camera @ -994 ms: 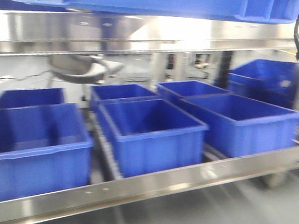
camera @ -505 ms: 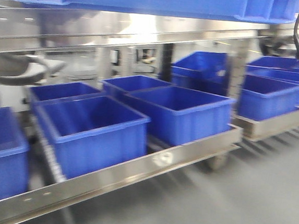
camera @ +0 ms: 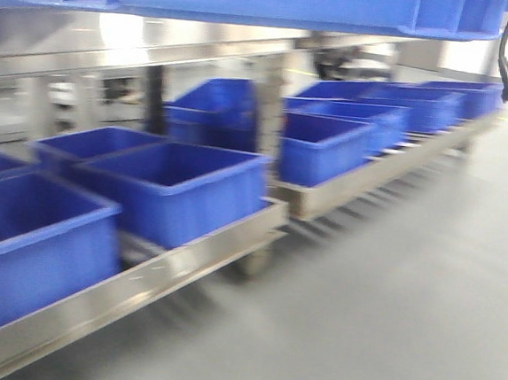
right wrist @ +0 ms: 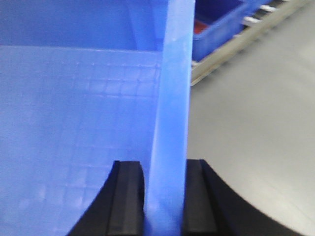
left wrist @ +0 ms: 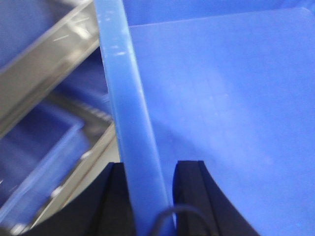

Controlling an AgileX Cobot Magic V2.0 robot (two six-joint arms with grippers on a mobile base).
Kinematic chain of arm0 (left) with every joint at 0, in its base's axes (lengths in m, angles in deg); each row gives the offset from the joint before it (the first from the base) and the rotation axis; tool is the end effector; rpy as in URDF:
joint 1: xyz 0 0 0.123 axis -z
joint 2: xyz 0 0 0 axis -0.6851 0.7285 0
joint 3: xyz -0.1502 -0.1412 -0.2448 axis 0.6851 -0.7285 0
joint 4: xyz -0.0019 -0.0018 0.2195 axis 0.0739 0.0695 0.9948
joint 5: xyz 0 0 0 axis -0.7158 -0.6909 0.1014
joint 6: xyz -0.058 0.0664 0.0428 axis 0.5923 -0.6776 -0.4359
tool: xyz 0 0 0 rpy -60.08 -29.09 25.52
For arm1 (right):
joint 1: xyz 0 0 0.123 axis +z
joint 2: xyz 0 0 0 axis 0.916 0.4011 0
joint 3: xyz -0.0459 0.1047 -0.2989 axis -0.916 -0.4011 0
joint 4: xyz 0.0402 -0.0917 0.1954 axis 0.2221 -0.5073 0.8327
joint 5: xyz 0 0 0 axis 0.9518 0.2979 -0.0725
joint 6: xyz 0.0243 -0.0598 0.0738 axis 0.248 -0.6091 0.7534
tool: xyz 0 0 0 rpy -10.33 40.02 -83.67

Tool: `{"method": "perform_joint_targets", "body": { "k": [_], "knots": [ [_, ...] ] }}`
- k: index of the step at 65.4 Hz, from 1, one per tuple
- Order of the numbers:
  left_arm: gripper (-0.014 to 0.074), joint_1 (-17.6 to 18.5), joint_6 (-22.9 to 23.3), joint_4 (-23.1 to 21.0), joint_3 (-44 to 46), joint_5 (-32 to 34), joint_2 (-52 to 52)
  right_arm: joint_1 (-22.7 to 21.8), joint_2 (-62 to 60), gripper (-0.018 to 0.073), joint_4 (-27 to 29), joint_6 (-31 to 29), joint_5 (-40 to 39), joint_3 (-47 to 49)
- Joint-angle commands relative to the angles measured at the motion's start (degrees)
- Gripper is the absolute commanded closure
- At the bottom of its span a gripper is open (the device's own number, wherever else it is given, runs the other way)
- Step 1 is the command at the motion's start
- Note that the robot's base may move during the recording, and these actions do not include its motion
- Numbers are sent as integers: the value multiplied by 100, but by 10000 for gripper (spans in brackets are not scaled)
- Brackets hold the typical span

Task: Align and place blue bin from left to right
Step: 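Hold the blue bin with both grippers while the base backs away, then carry the blue bin with both grippers across the floor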

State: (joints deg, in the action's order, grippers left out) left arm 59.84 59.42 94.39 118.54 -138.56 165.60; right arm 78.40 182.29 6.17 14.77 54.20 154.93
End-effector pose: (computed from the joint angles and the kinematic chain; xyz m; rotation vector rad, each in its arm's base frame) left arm 0.3621 -0.0991 0.5036 0.1345 2.2181 -0.1331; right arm 0.3792 0.0788 0.4915 -0.0561 2.1468 0.1863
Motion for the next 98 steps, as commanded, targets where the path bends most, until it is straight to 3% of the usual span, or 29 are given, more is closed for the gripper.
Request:
{"method": "perform_joint_targets", "body": {
  "k": [1, 98],
  "knots": [
    [707, 43, -85, -329, 91, 450, -166, -3, -73, 629, 2, -101, -562, 106],
    [707, 43, -85, -317, 91, 450, -168, -3, -73, 629, 14, -101, -560, 106]
  ]
}}
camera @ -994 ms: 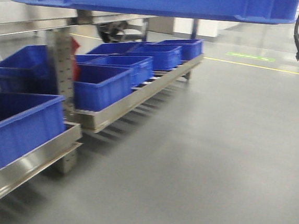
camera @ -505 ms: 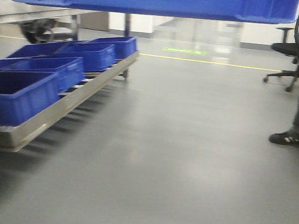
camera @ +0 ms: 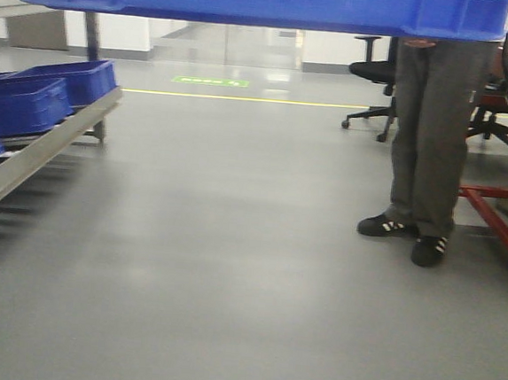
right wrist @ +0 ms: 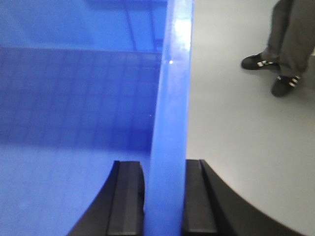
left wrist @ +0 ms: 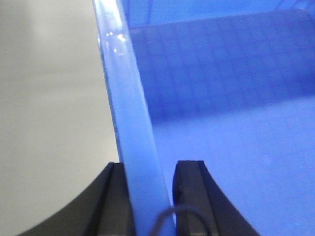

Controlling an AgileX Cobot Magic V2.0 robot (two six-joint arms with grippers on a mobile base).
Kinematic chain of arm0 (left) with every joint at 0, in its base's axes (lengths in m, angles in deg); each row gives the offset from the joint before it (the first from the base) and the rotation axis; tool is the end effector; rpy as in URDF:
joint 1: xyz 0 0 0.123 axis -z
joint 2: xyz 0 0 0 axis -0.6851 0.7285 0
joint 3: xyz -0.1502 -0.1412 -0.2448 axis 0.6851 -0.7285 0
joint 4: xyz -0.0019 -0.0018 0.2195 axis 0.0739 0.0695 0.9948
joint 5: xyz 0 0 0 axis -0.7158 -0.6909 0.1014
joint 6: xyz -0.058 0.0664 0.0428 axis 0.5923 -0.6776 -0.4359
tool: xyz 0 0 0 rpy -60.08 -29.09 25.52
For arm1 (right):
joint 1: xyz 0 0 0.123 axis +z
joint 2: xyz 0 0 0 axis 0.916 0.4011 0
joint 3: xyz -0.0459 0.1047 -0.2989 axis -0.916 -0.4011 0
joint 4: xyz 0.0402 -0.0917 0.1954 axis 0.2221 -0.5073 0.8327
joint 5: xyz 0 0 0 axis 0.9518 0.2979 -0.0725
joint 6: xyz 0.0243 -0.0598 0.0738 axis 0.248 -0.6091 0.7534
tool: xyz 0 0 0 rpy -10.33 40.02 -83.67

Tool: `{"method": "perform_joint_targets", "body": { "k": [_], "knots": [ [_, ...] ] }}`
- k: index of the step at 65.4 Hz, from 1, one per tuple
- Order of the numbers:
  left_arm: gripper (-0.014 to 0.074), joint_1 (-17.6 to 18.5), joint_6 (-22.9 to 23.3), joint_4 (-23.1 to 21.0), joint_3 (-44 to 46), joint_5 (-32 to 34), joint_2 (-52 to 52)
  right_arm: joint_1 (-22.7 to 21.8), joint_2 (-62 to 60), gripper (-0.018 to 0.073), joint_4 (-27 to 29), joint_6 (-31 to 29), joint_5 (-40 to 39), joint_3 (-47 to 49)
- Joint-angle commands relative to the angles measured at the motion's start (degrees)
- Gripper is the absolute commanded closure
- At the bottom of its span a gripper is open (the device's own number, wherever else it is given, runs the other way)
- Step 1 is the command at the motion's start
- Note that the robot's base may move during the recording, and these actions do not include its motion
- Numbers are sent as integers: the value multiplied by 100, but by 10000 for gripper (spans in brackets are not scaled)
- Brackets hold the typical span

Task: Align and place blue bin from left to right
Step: 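Carry the blue bin with both grippers across the floor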

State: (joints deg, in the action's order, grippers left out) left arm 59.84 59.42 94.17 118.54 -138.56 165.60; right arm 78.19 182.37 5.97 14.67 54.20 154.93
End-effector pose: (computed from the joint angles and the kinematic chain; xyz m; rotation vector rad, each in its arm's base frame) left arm 0.3620 -0.0994 0.5036 0.1354 2.2186 -0.1377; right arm 0.3801 0.0772 0.4910 -0.0541 2.1477 0.1787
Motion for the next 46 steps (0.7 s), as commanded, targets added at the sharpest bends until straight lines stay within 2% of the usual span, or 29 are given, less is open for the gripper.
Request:
{"method": "perform_joint_targets", "body": {
  "k": [1, 46],
  "knots": [
    [707, 43, -85, -294, 91, 450, -168, 18, -81, 629, 34, -91, -560, 106],
    [707, 43, -85, -294, 91, 450, -168, 18, -81, 629, 34, -91, -560, 106]
  ]
}}
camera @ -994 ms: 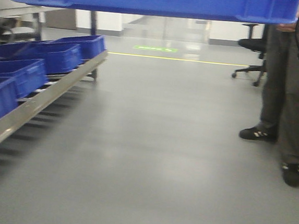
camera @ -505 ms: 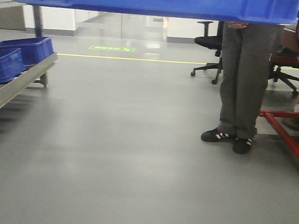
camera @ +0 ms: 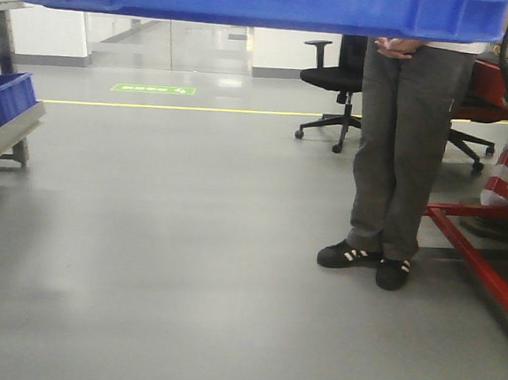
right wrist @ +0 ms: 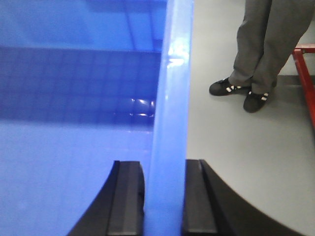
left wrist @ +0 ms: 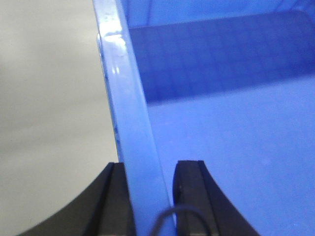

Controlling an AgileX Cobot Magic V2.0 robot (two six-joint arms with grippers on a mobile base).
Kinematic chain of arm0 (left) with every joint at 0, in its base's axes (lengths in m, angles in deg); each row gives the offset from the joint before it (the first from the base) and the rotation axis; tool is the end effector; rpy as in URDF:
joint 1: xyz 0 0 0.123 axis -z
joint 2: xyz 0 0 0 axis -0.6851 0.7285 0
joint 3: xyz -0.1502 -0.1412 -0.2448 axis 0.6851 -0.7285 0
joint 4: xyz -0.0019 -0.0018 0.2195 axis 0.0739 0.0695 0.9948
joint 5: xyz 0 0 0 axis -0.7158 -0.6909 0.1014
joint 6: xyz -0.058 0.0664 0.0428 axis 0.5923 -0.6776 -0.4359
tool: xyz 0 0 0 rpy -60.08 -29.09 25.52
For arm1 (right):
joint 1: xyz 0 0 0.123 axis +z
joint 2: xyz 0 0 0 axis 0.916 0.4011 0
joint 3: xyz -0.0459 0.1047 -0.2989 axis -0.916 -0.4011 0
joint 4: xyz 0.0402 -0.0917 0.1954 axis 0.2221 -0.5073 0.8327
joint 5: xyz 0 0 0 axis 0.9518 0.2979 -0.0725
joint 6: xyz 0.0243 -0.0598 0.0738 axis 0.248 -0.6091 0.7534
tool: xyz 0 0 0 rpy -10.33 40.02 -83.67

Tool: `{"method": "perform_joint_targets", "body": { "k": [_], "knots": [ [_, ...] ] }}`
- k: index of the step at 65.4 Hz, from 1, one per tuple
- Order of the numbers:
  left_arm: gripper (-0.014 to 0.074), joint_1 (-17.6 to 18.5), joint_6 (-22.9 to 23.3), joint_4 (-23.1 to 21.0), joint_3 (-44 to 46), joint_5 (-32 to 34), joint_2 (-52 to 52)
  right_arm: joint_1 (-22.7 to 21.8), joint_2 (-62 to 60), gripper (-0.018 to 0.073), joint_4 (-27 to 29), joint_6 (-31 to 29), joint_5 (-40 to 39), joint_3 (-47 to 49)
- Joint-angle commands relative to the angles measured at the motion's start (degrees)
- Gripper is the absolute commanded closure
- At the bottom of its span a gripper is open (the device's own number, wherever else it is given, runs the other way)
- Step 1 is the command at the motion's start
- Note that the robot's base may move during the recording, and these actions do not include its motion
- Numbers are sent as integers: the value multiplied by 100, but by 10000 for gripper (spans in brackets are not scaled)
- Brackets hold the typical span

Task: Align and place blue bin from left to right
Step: 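Carry the blue bin with both grippers across the floor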

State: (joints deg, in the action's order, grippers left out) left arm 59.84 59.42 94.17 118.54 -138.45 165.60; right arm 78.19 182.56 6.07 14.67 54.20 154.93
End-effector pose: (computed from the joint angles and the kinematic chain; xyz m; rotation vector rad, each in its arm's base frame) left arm 0.3621 -0.0995 0.5037 0.1354 2.2167 -0.1381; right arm 0.3812 0.0776 0.4897 -0.0543 2.1512 0.1803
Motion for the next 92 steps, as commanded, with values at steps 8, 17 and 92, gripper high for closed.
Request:
{"method": "perform_joint_targets", "body": {
  "k": [8, 17, 92],
  "knots": [
    [707, 43, -85, -294, 91, 439, -168, 18, -99, 629, 24, -91, -560, 106],
    [707, 43, -85, -294, 91, 439, -168, 18, -99, 629, 24, -91, -560, 106],
    [707, 43, -85, -294, 91, 439, -168, 18, -99, 629, 24, -91, -575, 106]
  ]
}}
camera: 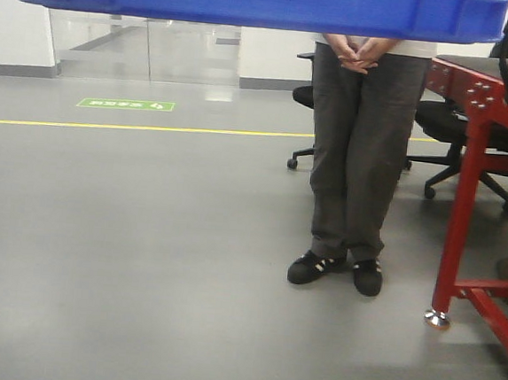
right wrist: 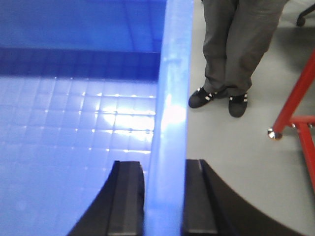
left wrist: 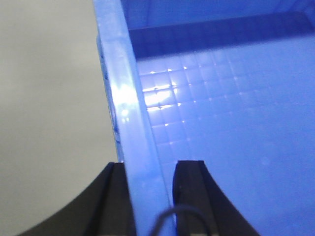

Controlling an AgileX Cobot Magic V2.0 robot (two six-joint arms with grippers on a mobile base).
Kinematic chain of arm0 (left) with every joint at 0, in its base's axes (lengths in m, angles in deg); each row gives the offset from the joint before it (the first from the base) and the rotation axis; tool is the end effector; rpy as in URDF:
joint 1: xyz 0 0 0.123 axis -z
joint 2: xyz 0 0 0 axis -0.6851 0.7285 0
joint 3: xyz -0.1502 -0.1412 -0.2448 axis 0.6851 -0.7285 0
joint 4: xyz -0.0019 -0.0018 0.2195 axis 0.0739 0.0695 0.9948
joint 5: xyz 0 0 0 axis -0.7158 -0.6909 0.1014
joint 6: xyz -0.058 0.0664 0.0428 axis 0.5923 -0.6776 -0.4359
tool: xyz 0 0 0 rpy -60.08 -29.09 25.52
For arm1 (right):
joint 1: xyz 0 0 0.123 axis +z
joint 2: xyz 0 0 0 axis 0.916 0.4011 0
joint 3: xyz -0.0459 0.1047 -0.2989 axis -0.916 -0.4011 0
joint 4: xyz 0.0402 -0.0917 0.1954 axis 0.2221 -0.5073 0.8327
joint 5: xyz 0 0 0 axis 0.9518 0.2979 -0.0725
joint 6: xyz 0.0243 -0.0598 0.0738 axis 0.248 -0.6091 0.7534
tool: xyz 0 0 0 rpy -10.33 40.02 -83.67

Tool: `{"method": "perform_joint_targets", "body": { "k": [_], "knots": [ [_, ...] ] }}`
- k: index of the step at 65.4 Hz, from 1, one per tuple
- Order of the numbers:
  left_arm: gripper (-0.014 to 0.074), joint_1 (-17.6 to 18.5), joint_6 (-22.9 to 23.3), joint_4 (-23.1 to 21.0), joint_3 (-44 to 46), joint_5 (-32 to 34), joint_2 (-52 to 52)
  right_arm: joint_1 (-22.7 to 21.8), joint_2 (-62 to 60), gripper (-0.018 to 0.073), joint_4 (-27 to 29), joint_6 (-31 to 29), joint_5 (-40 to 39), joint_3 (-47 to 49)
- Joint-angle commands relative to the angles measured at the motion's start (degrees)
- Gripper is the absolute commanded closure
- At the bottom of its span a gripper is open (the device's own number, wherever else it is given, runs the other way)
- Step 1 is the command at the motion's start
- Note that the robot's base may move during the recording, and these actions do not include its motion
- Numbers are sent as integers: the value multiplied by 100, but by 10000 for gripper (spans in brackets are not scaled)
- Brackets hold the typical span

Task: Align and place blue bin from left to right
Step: 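Carry the blue bin with both grippers across the floor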

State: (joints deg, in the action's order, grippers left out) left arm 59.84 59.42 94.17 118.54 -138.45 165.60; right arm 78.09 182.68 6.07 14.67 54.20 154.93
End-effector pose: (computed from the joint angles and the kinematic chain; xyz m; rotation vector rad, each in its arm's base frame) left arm 0.3621 -0.0995 0.5037 0.1354 2.2167 -0.1381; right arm 0.3821 0.0771 0.4889 -0.0525 2.1532 0.1789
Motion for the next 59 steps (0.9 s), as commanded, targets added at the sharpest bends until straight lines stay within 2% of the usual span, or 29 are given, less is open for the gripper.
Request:
{"method": "perform_joint_targets", "body": {
  "k": [1, 59],
  "knots": [
    [707, 43, -85, -294, 91, 439, -168, 28, -112, 629, 24, -91, -575, 106],
    [707, 43, -85, -294, 91, 439, -168, 28, -112, 629, 24, -91, -616, 106]
  ]
}}
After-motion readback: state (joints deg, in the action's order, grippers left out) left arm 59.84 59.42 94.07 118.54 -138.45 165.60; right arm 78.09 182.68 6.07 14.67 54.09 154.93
